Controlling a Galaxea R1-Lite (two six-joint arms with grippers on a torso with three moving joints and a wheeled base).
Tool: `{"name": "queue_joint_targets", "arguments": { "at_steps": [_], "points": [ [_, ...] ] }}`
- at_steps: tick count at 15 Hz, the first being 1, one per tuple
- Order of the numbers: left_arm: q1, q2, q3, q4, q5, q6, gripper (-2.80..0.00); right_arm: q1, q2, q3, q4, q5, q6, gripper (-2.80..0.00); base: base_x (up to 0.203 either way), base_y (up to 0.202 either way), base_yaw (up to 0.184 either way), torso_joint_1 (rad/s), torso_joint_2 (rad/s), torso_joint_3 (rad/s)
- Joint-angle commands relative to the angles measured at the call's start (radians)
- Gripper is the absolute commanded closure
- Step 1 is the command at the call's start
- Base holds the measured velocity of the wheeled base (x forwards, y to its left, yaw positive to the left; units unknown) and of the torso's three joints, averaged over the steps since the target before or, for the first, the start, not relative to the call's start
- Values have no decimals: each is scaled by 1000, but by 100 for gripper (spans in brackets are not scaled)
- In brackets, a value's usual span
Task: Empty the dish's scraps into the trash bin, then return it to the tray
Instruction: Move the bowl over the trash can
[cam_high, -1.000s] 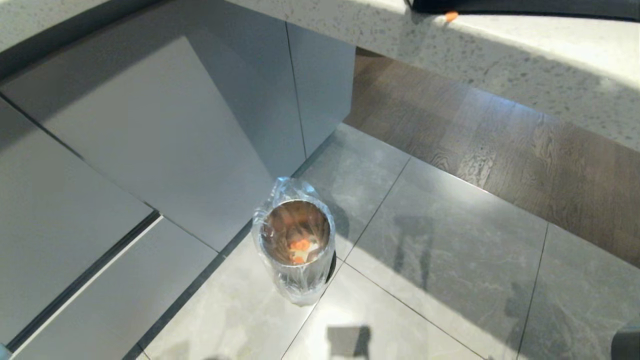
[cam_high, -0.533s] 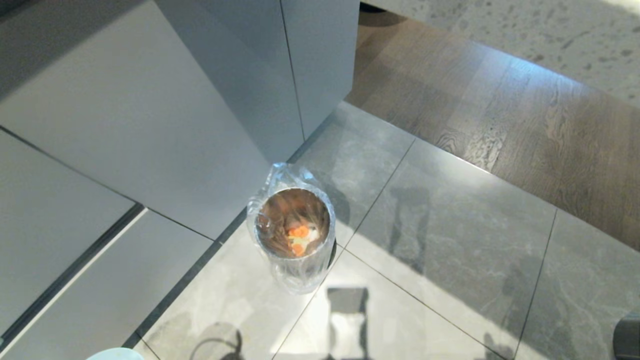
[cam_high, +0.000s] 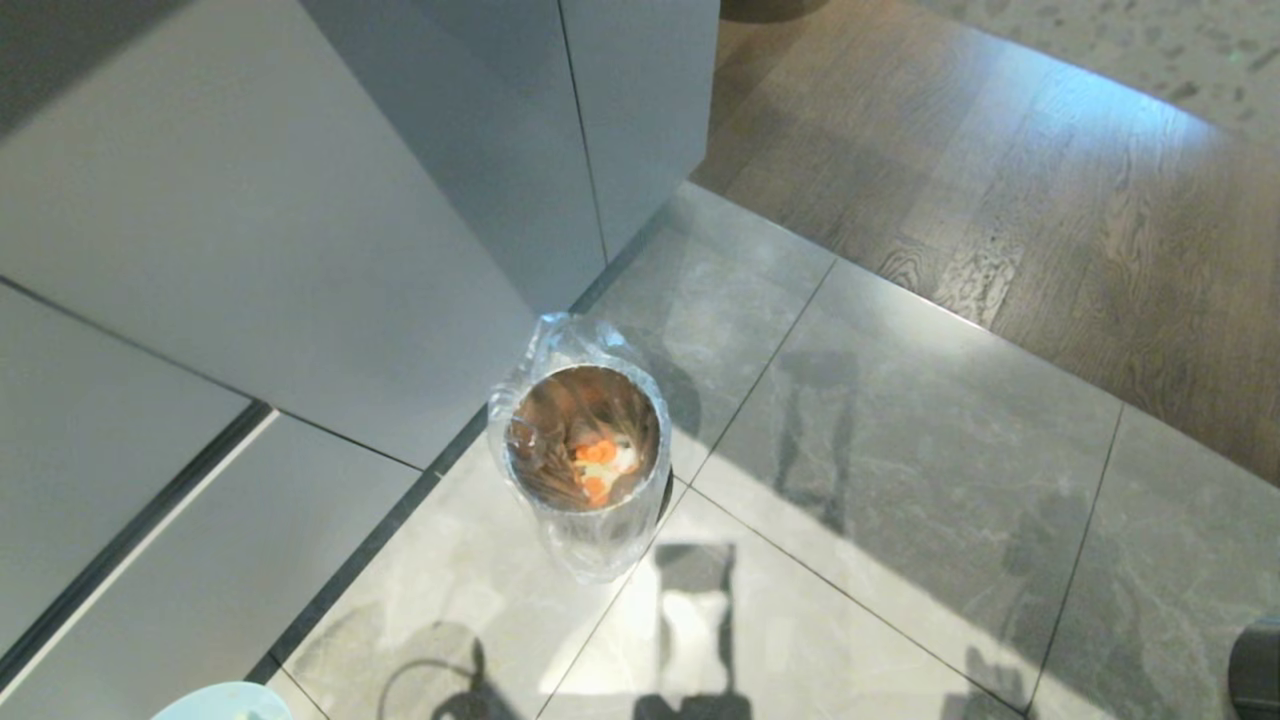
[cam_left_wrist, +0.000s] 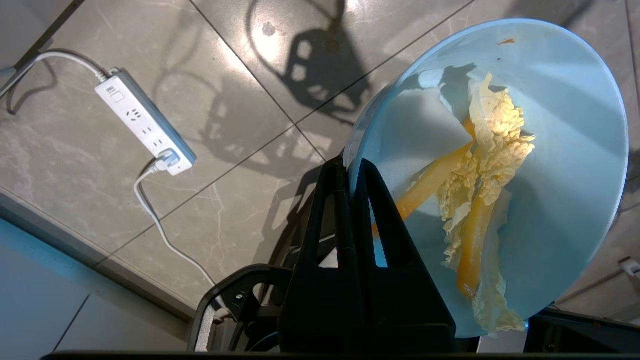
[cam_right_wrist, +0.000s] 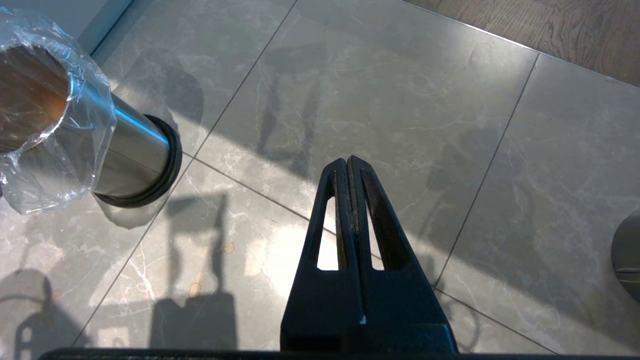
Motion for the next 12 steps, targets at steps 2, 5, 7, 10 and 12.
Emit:
{"name": "queue_joint_targets", "arguments": {
  "at_steps": [2, 5, 7, 10, 12],
  "points": [
    [-2, -6, 1, 3, -3, 3, 0, 0, 0, 0, 1, 0, 1, 0, 0, 0, 0, 0, 0, 0],
    [-7, -6, -3, 0, -8, 9, 0, 0, 0, 0, -1, 0, 1, 0, 0, 0, 0, 0, 0, 0],
    [-22, -6, -18, -3, -8, 12, 0, 0, 1, 0, 1, 0, 1, 0, 0, 0, 0, 0, 0, 0],
    [-56, -5, -33, -54, -14, 11, 0, 0, 1, 0, 0, 0, 1, 0, 0, 0, 0, 0, 0, 0],
    [-101, -6, -34, -82, -27, 8, 0, 0, 0, 0, -1, 0, 1, 0, 0, 0, 0, 0, 0, 0]
  ]
}}
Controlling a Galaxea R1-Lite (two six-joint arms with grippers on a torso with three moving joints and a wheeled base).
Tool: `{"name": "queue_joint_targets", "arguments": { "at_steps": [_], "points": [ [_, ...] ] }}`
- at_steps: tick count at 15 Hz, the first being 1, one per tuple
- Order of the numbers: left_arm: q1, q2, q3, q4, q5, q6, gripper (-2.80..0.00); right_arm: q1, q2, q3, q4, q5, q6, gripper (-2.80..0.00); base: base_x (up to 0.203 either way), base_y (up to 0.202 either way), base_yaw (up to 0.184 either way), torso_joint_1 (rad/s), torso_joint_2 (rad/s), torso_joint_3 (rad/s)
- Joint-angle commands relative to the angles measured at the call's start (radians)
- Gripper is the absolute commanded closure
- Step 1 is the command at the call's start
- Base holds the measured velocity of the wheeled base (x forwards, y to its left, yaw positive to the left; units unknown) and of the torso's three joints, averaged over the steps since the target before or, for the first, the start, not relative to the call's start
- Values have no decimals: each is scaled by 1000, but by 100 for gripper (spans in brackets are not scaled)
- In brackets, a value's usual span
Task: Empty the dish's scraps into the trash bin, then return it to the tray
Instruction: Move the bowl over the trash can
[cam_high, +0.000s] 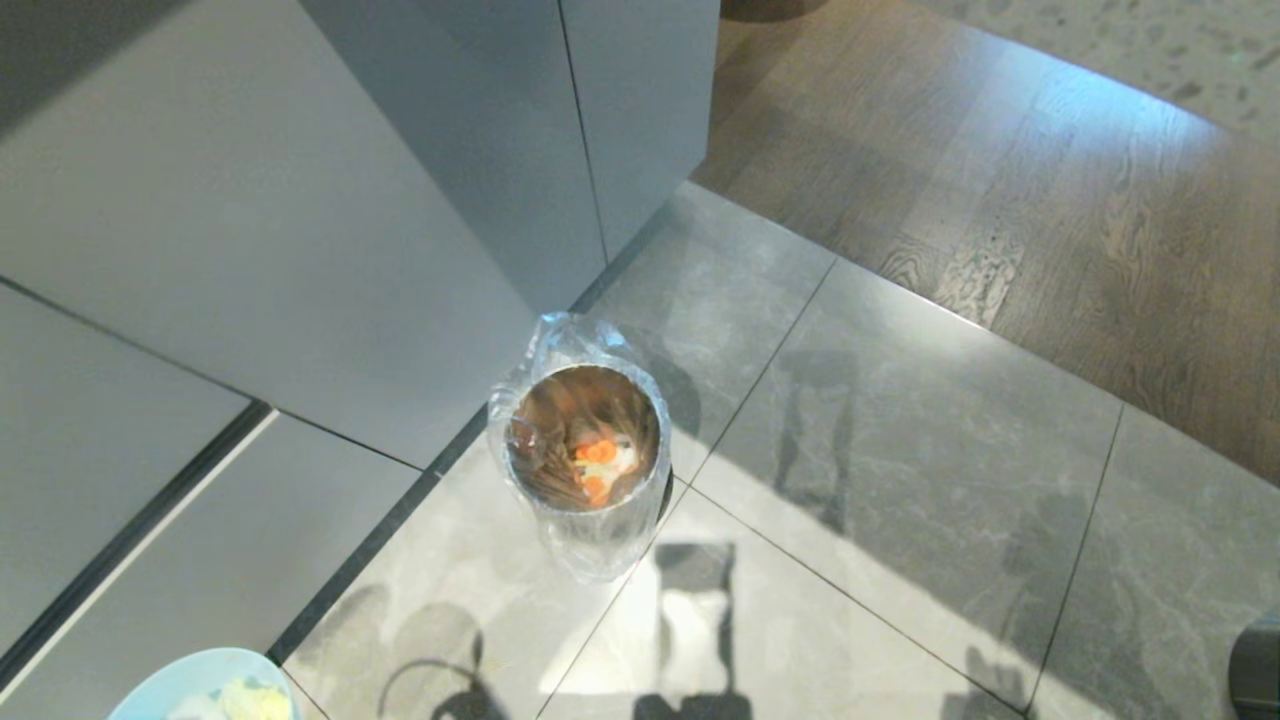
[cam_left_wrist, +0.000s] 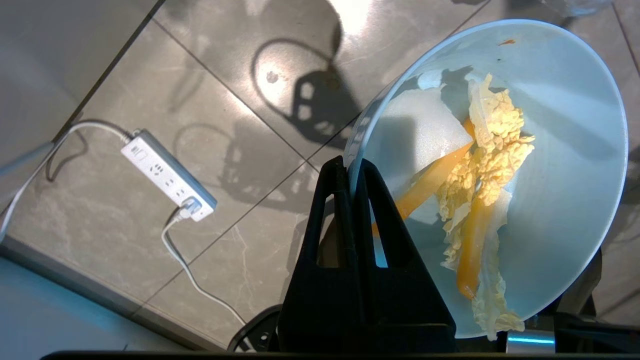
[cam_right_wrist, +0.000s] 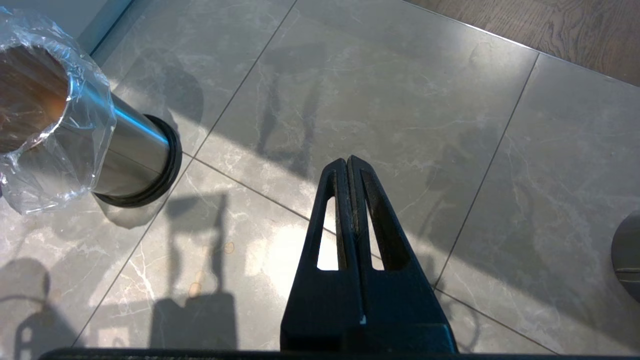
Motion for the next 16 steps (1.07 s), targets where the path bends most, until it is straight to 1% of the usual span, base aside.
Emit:
{"name": "queue_joint_targets", "arguments": {
  "at_steps": [1, 3, 7, 10, 12, 14, 16],
  "points": [
    [-61, -1, -3, -10, -8, -1, 0, 0, 0, 0, -1, -1, 1, 0, 0, 0, 0, 0, 0, 0],
    [-108, -1, -26, -12, -8, -7, 0, 0, 0, 0, -1, -1, 1, 0, 0, 0, 0, 0, 0, 0],
    [-157, 32, -59, -28, -7, -17, 0, 0, 0, 0, 0, -1, 1, 0, 0, 0, 0, 0, 0, 0],
    [-183, 72, -31, -134, -3, -39, 0, 0, 0, 0, -1, -1, 1, 0, 0, 0, 0, 0, 0, 0],
    [-188, 104, -6, -216, -2, -35, 0, 0, 0, 0, 1, -1, 1, 0, 0, 0, 0, 0, 0, 0],
    [-202, 118, 15, -251, -1, -34, 0, 0, 0, 0, -1, -1, 1, 0, 0, 0, 0, 0, 0, 0],
    [-224, 159, 7, -289, 0, -35, 0, 0, 0, 0, -1, -1, 1, 0, 0, 0, 0, 0, 0, 0]
  ]
}}
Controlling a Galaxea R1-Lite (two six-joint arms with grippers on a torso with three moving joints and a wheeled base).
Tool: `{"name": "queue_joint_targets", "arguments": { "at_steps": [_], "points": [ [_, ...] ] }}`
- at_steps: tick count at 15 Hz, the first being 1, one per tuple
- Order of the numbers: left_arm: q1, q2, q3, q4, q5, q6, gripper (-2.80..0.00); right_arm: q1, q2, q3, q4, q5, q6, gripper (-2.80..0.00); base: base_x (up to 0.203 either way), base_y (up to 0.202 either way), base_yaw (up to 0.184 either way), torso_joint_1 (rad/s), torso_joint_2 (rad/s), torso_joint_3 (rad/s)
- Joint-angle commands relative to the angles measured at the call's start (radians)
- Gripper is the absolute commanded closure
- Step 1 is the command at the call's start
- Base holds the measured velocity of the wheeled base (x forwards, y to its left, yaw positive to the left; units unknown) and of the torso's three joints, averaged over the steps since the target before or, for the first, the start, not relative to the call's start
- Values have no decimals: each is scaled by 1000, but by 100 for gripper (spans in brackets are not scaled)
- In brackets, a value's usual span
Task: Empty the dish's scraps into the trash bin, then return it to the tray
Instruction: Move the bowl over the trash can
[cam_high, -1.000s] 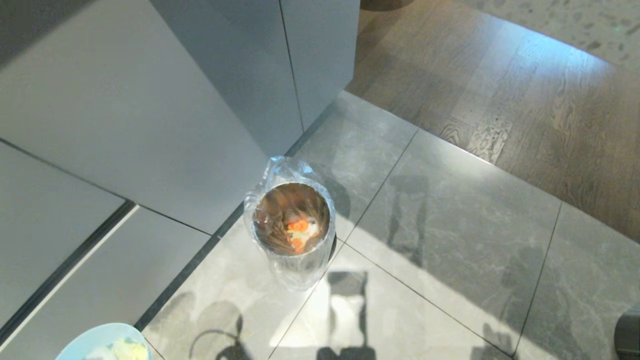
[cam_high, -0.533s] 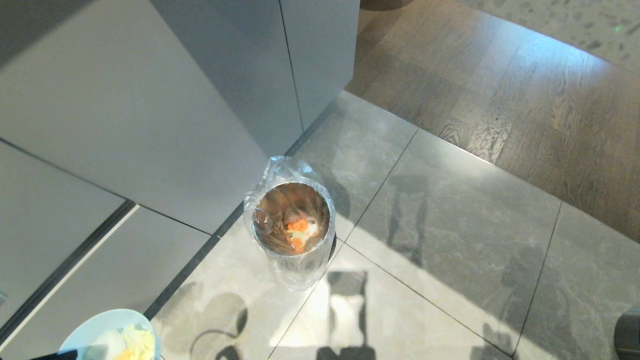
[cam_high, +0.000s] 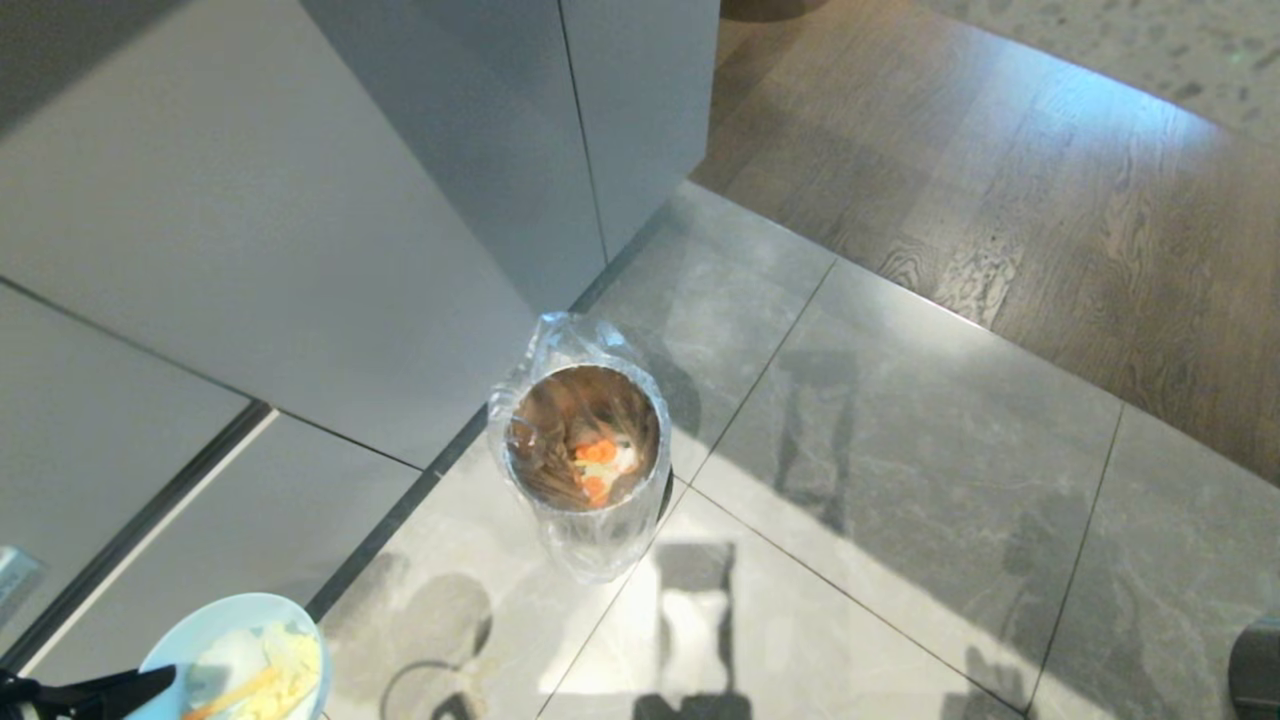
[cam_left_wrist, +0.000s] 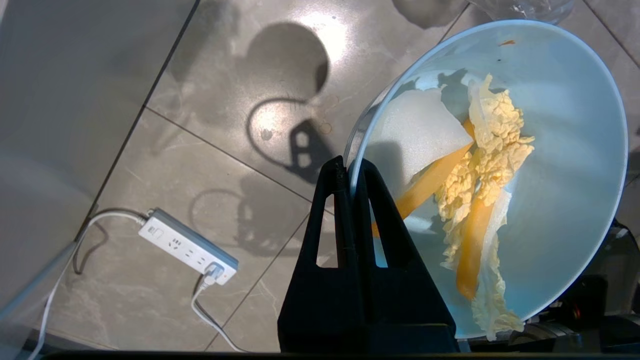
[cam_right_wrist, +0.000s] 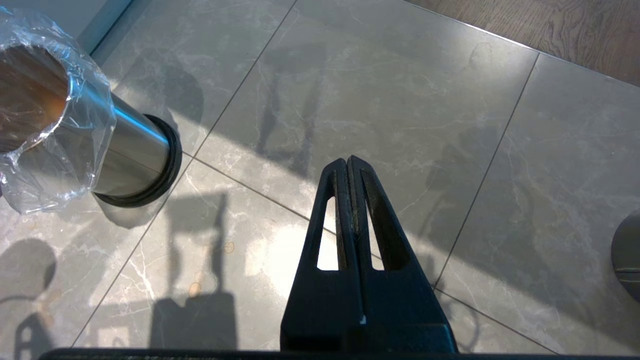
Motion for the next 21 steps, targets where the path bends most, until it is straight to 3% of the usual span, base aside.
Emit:
{"name": "queue_joint_targets", "arguments": {
  "at_steps": [1, 6, 10, 14, 18, 21],
  "points": [
    [-16, 61, -2, -42, -1, -1, 0, 0, 0, 0, 0, 0, 1, 0, 0, 0, 0, 0, 0, 0],
    [-37, 189, -3, -277, 2, 4, 0, 0, 0, 0, 0, 0, 1, 0, 0, 0, 0, 0, 0, 0],
    [-68, 210, -22, -305, 5, 4, 0, 0, 0, 0, -1, 0, 1, 0, 0, 0, 0, 0, 0, 0],
    [-167, 220, -81, -305, 98, -1, 0, 0, 0, 0, -1, 0, 1, 0, 0, 0, 0, 0, 0, 0],
    [-279, 286, -184, -305, 142, 0, 0, 0, 0, 0, -1, 0, 1, 0, 0, 0, 0, 0, 0, 0],
    [-378, 321, -257, -305, 258, 1, 0, 0, 1, 0, -1, 0, 1, 0, 0, 0, 0, 0, 0, 0]
  ]
}}
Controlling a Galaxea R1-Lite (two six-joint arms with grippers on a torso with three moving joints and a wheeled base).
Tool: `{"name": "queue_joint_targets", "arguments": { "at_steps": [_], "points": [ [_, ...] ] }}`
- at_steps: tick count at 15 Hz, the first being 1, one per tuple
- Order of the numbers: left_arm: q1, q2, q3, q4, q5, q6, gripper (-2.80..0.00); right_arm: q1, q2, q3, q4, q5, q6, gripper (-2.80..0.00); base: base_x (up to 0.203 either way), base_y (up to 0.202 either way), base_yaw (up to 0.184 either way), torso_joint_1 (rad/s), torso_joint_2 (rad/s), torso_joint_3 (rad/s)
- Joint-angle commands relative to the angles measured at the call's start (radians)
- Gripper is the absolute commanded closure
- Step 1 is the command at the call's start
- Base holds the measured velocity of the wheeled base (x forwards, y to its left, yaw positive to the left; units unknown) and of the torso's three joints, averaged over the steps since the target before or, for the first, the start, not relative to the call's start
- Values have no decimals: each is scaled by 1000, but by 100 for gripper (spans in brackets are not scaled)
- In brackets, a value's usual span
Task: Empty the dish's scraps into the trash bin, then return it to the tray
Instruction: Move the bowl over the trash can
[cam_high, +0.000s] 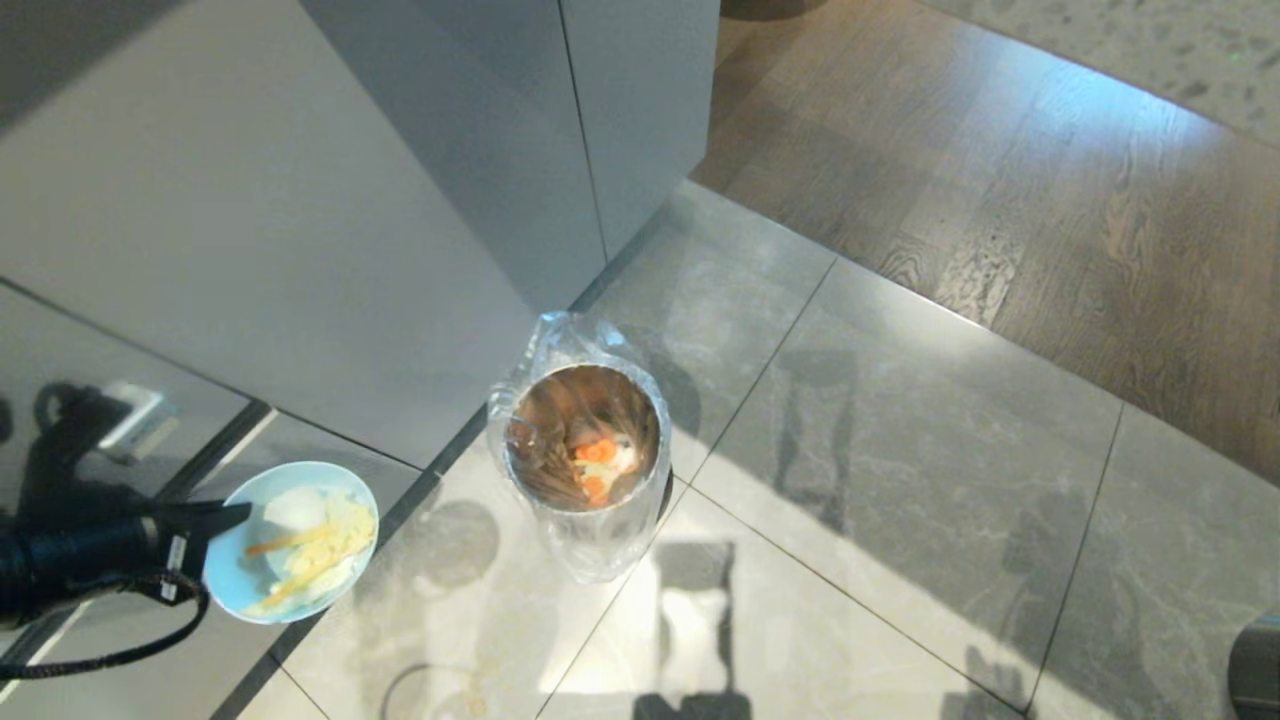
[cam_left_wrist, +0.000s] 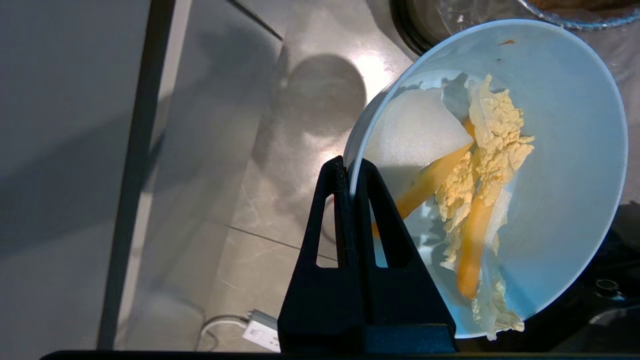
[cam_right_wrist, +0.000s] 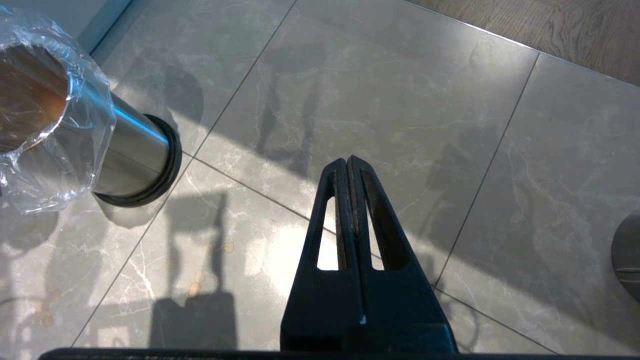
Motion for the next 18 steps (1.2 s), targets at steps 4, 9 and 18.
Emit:
{"name": "queue_joint_targets", "arguments": {
  "at_steps": [4, 9, 18],
  "points": [
    [-152, 81, -110, -2, 157, 4, 0, 0, 0, 0, 1, 0, 1, 0, 0, 0, 0, 0, 0, 0],
    [-258, 105, -180, -4, 345, 9, 0, 0, 0, 0, 1, 0, 1, 0, 0, 0, 0, 0, 0, 0],
    [-467, 123, -258, -59, 514, 193, 0, 0, 0, 0, 1, 0, 1, 0, 0, 0, 0, 0, 0, 0]
  ]
}}
